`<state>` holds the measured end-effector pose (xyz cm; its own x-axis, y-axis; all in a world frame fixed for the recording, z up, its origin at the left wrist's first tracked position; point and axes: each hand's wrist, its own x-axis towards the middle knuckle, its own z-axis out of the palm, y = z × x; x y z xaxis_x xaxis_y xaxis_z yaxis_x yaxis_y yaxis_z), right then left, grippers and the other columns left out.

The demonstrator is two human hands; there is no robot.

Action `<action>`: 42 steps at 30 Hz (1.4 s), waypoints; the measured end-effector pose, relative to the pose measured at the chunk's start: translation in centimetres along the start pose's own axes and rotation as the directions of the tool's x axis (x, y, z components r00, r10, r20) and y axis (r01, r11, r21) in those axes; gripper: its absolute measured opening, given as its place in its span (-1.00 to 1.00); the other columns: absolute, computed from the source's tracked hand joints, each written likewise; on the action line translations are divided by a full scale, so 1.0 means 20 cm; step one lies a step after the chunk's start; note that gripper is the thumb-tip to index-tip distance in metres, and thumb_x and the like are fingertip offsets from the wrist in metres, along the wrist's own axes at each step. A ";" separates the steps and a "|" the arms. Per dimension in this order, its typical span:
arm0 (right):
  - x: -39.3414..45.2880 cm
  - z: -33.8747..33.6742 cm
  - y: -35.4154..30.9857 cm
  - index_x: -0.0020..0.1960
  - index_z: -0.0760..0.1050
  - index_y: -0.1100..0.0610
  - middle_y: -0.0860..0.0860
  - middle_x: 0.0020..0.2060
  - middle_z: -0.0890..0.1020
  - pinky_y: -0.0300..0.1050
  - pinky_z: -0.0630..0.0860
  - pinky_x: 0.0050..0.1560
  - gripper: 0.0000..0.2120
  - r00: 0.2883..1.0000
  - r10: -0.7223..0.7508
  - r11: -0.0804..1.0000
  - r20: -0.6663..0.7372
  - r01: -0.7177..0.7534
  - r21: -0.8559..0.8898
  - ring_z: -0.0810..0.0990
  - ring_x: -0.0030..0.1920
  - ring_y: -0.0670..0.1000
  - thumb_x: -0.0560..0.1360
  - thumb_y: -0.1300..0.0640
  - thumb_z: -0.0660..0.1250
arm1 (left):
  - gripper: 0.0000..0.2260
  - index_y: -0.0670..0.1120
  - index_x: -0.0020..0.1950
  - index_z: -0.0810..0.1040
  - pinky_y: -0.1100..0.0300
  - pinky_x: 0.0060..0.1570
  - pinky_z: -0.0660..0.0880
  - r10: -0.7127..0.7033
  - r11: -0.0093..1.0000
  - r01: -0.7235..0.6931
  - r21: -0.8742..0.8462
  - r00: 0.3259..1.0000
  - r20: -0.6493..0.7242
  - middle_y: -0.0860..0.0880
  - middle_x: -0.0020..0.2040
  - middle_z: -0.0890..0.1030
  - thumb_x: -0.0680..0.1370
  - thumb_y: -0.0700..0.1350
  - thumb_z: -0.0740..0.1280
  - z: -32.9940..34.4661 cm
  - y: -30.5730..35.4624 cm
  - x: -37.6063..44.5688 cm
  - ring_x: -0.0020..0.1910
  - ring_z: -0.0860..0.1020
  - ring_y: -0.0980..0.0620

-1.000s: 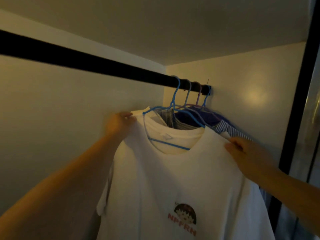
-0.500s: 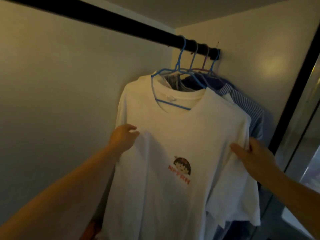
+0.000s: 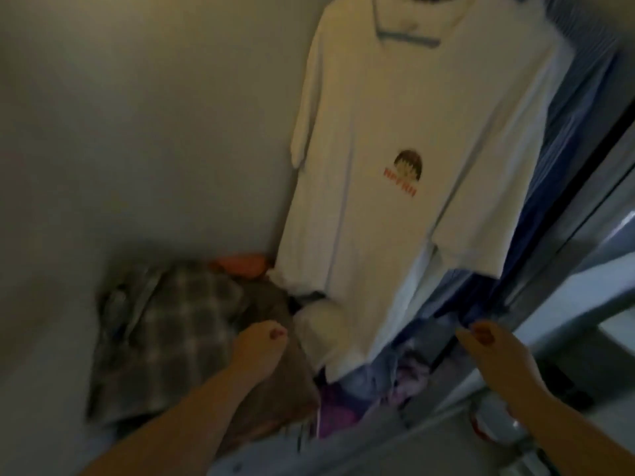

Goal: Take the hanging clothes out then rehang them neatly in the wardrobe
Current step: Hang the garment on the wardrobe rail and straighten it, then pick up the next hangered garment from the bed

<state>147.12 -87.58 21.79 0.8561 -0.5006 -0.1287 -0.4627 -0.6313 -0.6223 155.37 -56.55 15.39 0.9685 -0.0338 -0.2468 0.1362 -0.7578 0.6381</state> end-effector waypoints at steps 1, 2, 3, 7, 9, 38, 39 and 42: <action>-0.08 0.06 0.08 -0.08 0.39 0.05 0.02 -0.36 0.48 -0.09 0.39 -0.31 -0.88 0.999 0.001 1.000 0.037 0.000 -0.021 0.45 -0.35 0.03 0.53 0.01 0.25 | -0.81 -0.07 0.10 0.61 0.20 0.07 0.45 -0.023 1.000 0.023 0.017 1.000 0.001 -0.07 0.12 0.64 0.56 -0.11 0.25 0.04 -0.09 -0.10 0.11 0.57 -0.05; -0.17 0.11 0.15 -0.08 0.41 0.05 0.03 -0.36 0.50 -0.10 0.37 -0.33 -0.90 0.998 0.002 0.999 0.068 0.002 -0.052 0.46 -0.37 0.02 0.54 0.04 0.23 | -0.81 -0.07 0.10 0.61 0.19 0.06 0.45 -0.044 0.998 0.044 0.037 0.999 0.011 -0.07 0.11 0.64 0.56 -0.12 0.25 0.07 -0.17 -0.19 0.08 0.57 -0.05; -0.26 0.17 0.23 -0.10 0.43 0.07 0.07 -0.35 0.52 -0.10 0.35 -0.30 -0.91 0.996 0.016 0.996 0.093 -0.008 -0.091 0.46 -0.36 0.04 0.55 0.07 0.21 | -0.80 -0.07 0.10 0.60 0.16 0.05 0.46 -0.075 0.996 0.072 0.060 0.997 0.037 -0.08 0.10 0.64 0.56 -0.13 0.23 0.10 -0.26 -0.29 0.05 0.57 -0.05; -0.65 0.36 0.52 -0.07 0.49 0.14 0.22 -0.07 0.62 -0.14 0.37 -0.15 -0.85 0.967 0.128 0.969 0.221 -0.074 -0.237 0.57 -0.09 0.18 0.55 0.10 0.19 | -0.80 -0.12 0.06 0.60 0.14 -0.08 0.45 -0.174 0.975 0.150 0.162 0.974 0.146 -0.12 0.03 0.62 0.58 -0.12 0.20 0.19 -0.54 -0.63 -0.04 0.54 -0.09; -0.86 0.45 0.64 0.05 0.48 0.15 0.19 0.04 0.60 -0.10 0.45 -0.04 -0.81 0.925 0.190 0.925 0.329 -0.056 -0.376 0.57 0.07 0.18 0.58 0.08 0.15 | -0.79 -0.17 -0.12 0.59 0.15 -0.23 0.37 -0.207 0.971 0.184 0.153 0.966 0.153 -0.14 -0.13 0.59 0.58 -0.13 0.19 0.22 -0.64 -0.78 -0.14 0.49 -0.09; -3.93 1.41 0.77 -0.14 0.43 0.06 0.03 -0.16 0.52 -0.20 0.33 -0.06 -0.83 0.293 0.901 0.283 0.321 -0.956 0.079 0.53 0.04 0.09 0.56 0.03 0.16 | -0.73 -0.16 0.14 0.60 0.17 0.05 0.45 -0.037 0.521 -0.717 0.463 0.523 0.852 -0.19 0.18 0.59 0.57 -0.09 0.20 0.34 -1.52 -1.79 0.14 0.55 -0.14; -4.00 1.45 0.79 -0.18 0.43 0.08 0.02 -0.23 0.48 -0.22 0.31 -0.08 -0.82 0.268 0.914 0.239 0.305 -0.963 0.127 0.52 -0.08 0.06 0.55 0.04 0.19 | -0.73 -0.16 0.14 0.60 0.17 0.08 0.45 -0.024 0.510 -0.724 0.464 0.527 0.849 -0.18 0.18 0.60 0.56 -0.08 0.22 0.36 -1.49 -1.82 0.14 0.55 -0.14; -4.35 1.56 0.80 -0.34 0.44 0.12 0.03 -0.39 0.46 -0.21 0.36 -0.20 -0.74 0.191 0.944 0.108 0.271 -0.949 0.295 0.42 -0.37 -0.05 0.51 0.09 0.24 | -0.76 -0.16 0.13 0.61 0.16 0.11 0.44 0.002 0.473 -0.780 0.410 0.466 0.885 -0.15 0.17 0.61 0.54 -0.10 0.29 0.47 -1.45 -2.06 0.15 0.55 -0.12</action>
<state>72.38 -35.68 -1.00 -0.2108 -0.5310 -0.8207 -0.7947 0.5820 -0.1725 109.54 -39.36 0.29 0.2674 -0.5933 -0.7593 -0.7762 -0.5995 0.1950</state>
